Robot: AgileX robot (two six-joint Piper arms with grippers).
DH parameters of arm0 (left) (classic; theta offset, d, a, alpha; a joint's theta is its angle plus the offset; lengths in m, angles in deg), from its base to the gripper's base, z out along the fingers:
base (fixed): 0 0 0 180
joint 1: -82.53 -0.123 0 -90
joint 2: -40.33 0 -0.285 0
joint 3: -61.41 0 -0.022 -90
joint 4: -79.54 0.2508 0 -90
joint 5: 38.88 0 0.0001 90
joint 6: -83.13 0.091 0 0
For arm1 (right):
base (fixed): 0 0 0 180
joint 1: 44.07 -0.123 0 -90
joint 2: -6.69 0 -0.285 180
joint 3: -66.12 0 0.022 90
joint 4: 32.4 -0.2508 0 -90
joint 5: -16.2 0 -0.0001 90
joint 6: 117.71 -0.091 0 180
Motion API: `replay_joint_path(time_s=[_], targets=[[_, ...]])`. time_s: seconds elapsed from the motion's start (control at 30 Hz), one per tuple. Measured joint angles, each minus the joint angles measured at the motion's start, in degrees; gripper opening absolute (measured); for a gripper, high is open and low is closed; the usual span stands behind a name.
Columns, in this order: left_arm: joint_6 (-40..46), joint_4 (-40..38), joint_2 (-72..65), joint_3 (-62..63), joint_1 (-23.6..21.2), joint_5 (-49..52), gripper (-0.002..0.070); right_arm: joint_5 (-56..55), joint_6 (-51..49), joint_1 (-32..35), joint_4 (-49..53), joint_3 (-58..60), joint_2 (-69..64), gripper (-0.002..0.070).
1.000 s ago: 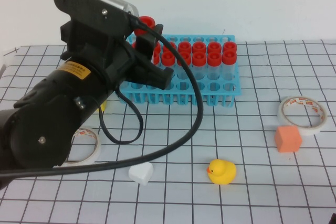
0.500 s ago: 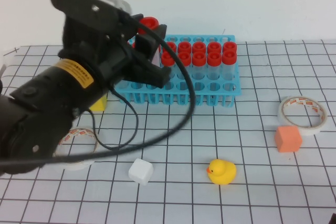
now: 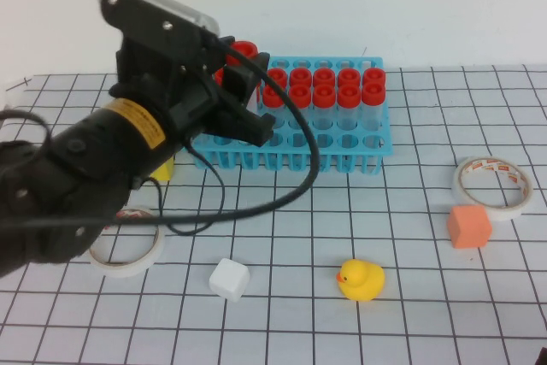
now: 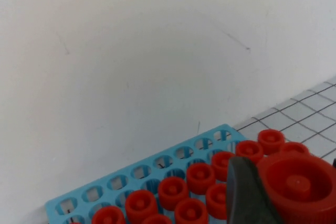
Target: Place the test tubes
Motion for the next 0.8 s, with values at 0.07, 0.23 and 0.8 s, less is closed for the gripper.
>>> replay_joint_path(time_s=[0.07,0.23,0.8], targets=[[0.77,-0.46,-1.8,1.36,-0.68,0.0,0.0272,0.3,0.0,0.0,0.0,0.0,0.0,-0.0001],[-0.15,-0.61,-5.8,7.84,-1.59,3.28,0.0272,0.0,0.1,0.0,0.0,0.0,0.0,-0.0001],[-1.0,-8.6,-16.9,13.52,-8.49,4.69,0.0272,0.0,0.1,0.0,0.0,0.0,0.0,-0.0001]])
